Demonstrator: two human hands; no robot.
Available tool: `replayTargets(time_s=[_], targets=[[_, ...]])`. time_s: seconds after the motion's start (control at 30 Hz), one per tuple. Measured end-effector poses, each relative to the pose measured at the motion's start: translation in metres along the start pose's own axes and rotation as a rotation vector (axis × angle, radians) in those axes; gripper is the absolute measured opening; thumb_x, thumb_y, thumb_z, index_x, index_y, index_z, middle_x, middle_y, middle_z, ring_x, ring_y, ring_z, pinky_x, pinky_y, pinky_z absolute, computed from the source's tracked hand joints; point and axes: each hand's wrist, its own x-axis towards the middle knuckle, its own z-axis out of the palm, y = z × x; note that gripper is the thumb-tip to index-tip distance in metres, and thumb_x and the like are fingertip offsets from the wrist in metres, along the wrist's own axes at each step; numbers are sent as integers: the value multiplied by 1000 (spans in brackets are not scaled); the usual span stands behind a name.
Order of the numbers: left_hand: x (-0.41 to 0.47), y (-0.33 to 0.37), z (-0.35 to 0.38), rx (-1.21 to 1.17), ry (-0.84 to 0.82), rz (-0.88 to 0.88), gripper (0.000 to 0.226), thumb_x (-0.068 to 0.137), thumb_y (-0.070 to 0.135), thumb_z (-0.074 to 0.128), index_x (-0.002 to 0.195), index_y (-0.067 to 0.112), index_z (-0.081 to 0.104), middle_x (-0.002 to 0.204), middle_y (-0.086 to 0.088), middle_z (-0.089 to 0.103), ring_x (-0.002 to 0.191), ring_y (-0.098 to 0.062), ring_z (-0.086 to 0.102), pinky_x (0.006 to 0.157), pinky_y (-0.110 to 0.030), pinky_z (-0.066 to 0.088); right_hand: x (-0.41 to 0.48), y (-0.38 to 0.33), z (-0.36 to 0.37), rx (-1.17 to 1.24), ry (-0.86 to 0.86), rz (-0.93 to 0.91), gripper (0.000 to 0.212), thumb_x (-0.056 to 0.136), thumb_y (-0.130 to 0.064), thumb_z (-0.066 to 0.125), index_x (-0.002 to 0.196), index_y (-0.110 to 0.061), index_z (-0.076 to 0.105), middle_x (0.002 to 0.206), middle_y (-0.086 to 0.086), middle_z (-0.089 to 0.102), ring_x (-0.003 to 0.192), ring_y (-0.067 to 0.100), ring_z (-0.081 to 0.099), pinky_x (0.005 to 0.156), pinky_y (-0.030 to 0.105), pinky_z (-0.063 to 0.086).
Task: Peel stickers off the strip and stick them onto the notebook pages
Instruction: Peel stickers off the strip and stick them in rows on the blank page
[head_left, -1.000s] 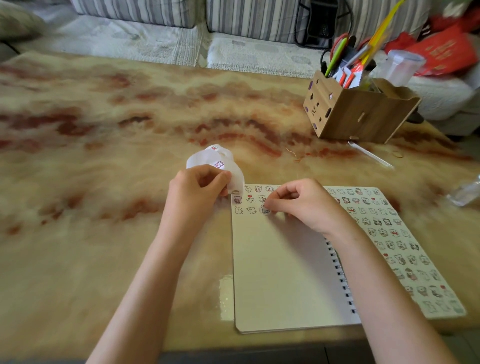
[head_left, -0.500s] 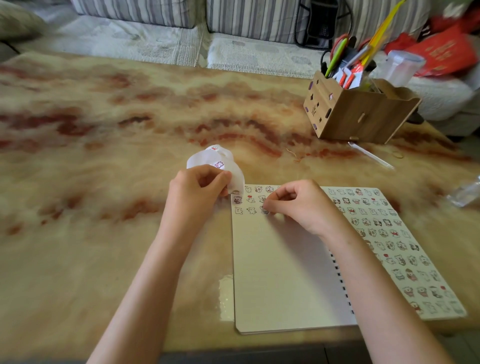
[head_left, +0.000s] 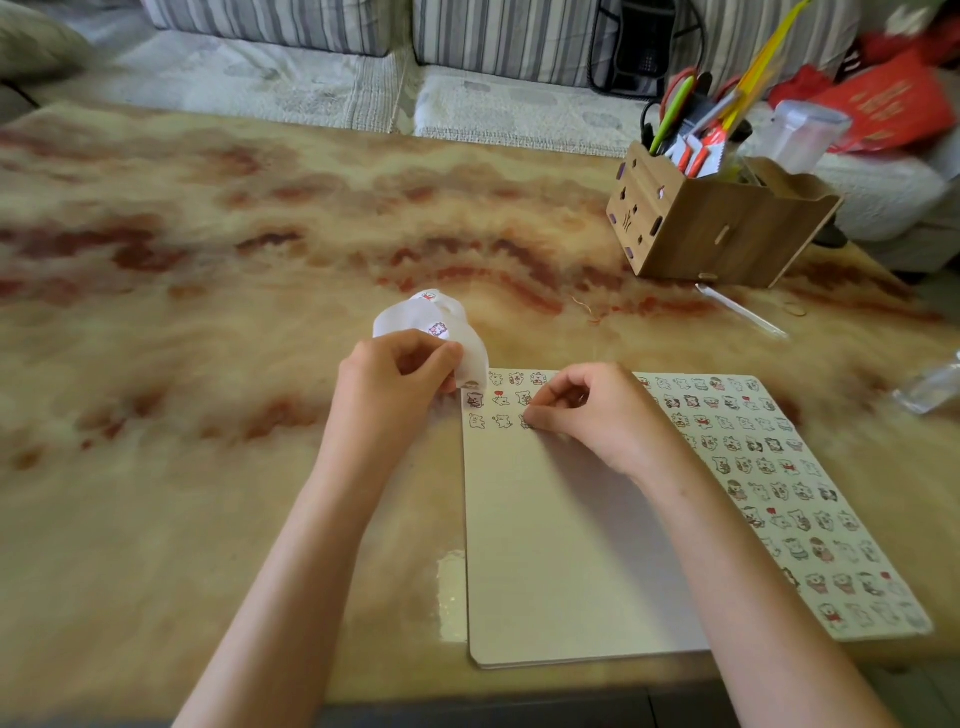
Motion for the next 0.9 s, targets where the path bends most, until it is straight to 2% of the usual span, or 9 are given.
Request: replayTargets(time_s=[0.1, 0.3, 0.43, 0.73, 0.9], targets=[[1, 0, 0, 6, -3, 4, 20, 88, 20, 60, 73, 14, 71, 67, 1, 68, 45, 5, 51, 46, -7, 38, 3, 2, -1, 9, 18, 6, 29, 73, -20, 81, 90, -19, 58, 70, -3, 58, 57, 7, 48, 54, 23, 31], [0, -1, 0, 9, 4, 0, 20, 88, 19, 60, 73, 11, 71, 68, -2, 68, 47, 0, 50, 48, -10, 38, 6, 8, -1, -30, 30, -15, 10, 85, -21, 69, 83, -24, 59, 70, -7, 55, 62, 11, 50, 59, 27, 37], [-1, 1, 0, -3, -4, 3, 19, 88, 19, 60, 74, 12, 71, 68, -1, 68, 46, 2, 51, 46, -5, 37, 5, 6, 3, -32, 51, -2, 32, 71, -41, 80, 86, -22, 59, 67, -9, 54, 62, 10, 50, 60, 29, 36], [-2, 1, -1, -7, -4, -5, 19, 88, 21, 60, 73, 15, 71, 66, 1, 67, 44, 3, 50, 46, -9, 38, 8, 9, 2, -74, 42, -35, 16, 81, -28, 74, 83, -25, 58, 67, -10, 50, 61, 8, 47, 65, 29, 37], [-1, 1, 1, -3, 1, -1, 20, 89, 23, 60, 73, 16, 70, 64, 4, 66, 43, 3, 50, 47, -10, 38, 4, 7, -1, -6, -6, -11, 30, 72, -27, 82, 90, -17, 61, 66, -8, 52, 57, 7, 46, 55, 23, 32]])
